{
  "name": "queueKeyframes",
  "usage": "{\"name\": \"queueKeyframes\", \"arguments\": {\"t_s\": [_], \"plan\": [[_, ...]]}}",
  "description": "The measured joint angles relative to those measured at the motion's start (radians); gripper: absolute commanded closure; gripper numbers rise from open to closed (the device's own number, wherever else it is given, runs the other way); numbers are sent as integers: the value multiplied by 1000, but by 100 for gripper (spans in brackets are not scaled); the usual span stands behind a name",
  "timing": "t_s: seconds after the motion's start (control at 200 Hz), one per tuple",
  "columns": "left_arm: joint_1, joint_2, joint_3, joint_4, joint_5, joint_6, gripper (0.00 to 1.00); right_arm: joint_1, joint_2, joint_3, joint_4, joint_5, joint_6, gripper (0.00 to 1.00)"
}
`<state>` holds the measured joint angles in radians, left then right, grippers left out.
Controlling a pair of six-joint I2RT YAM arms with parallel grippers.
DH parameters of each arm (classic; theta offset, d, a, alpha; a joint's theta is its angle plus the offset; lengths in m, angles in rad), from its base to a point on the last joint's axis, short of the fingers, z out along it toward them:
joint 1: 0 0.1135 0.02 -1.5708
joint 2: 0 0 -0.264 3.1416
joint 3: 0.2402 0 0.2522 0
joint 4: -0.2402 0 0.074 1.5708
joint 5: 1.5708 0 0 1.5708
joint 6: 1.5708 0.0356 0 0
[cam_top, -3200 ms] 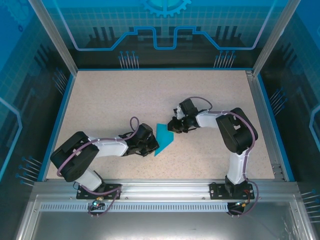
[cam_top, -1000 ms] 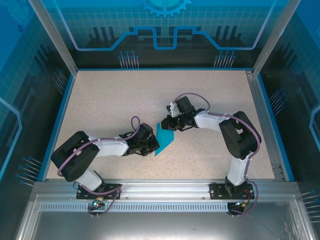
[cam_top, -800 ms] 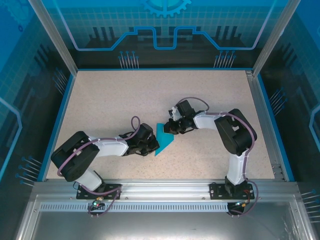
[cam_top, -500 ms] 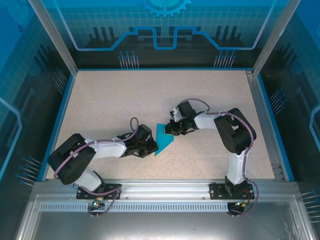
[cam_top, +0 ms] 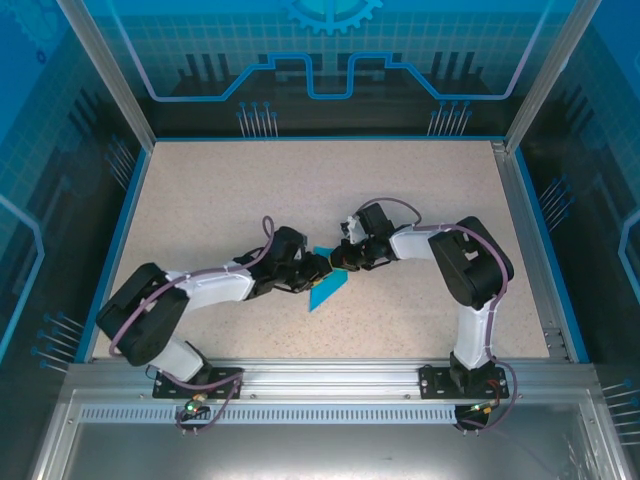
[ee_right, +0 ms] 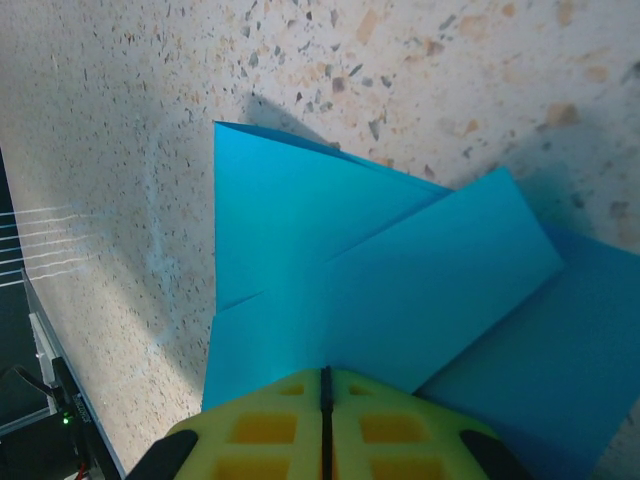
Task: Fold a paper plane with a square sheet of paper (pick it up from the middle)
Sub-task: Fourth fold the wing at the center of the table.
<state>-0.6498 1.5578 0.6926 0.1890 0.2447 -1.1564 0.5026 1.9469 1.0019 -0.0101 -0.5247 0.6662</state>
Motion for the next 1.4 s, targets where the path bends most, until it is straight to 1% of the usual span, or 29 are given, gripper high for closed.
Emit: {"name": "queueKeyframes", "arguments": {"t_s": [0.19, 0.285, 0.42, 0.725, 1.055, 1.21, 1.4], "plan": [[-1, 125, -2, 44, 8, -61, 81, -1, 0, -1, 2, -2, 6, 91], [-4, 132, -16, 39, 7, -77, 84, -2, 0, -1, 2, -3, 6, 91], [-23, 122, -45, 53, -10, -84, 84, -2, 0, -2, 3, -3, 6, 91], [-88, 20, -186, 122, -39, -145, 83, -2, 0, -2, 2, -3, 6, 92], [-114, -94, -286, 102, -39, -179, 82, -2, 0, -1, 1, -3, 6, 91], [-120, -175, -323, 33, -43, -180, 80, -2, 0, -1, 1, -3, 7, 91], [-122, -307, -328, -119, -88, -159, 70, -2, 0, -1, 2, -3, 14, 91]]}}
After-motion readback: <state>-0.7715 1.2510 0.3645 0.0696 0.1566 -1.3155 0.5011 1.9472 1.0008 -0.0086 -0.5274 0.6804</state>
